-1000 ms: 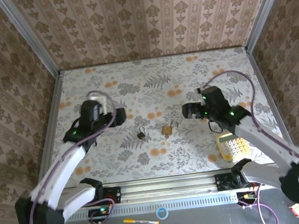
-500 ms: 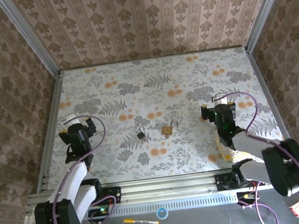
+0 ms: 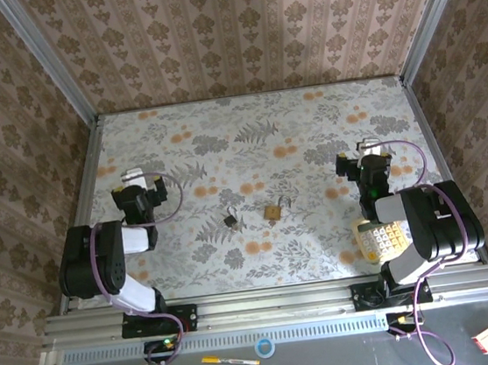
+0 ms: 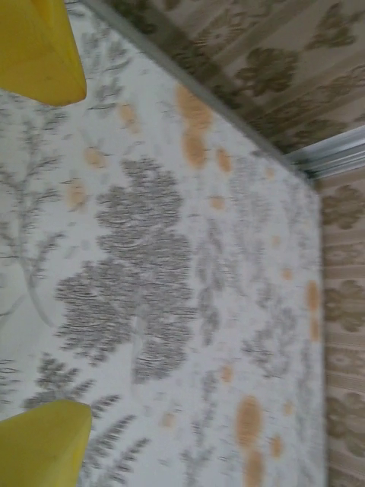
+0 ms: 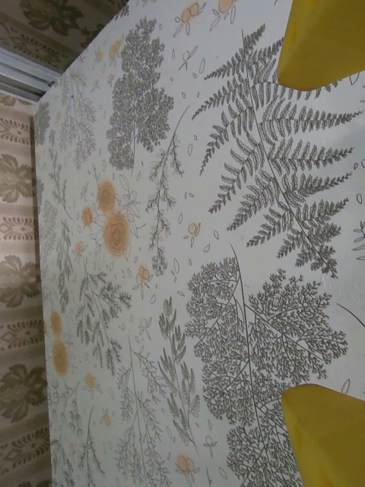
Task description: Unlock with the key
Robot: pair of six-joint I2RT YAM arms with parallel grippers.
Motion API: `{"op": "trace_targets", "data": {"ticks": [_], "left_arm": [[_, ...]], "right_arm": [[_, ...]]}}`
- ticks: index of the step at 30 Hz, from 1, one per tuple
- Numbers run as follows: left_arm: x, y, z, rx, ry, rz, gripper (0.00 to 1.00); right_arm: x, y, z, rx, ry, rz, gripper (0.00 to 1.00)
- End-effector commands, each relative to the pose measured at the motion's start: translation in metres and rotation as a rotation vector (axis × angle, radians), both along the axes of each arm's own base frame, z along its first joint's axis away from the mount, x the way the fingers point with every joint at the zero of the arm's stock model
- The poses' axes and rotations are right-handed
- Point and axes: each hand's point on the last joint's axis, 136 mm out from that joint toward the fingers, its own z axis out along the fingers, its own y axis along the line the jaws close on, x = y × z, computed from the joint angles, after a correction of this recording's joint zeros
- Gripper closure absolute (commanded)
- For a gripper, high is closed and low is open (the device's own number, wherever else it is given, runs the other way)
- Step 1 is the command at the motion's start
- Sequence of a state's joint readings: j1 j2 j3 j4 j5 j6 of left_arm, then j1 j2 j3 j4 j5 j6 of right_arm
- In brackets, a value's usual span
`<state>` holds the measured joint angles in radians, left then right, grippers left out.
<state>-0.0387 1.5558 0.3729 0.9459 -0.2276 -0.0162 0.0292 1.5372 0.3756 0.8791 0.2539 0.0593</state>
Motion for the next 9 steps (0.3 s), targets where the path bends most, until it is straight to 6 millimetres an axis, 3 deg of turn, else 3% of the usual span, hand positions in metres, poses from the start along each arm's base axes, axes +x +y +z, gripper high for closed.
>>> {"op": "trace_targets", "data": {"ticks": [1,7,9], "left_arm": [[0.000,-0.001,0.002,0.024,-0.003,-0.012,0.00],[-0.001,-0.001,0.003,0.029,-0.008,-0.014,0.00],[-0.004,-0.017,0.003,0.018,-0.034,-0.121,0.00]], "right_arm": [[0.004,0.004,0.011,0.014,-0.039,0.001,0.00],[0.004,0.004,0.010,0.016,-0.036,-0.001,0.00],[0.004,0.008,0.011,0.002,-0.039,0.012,0.00]]}}
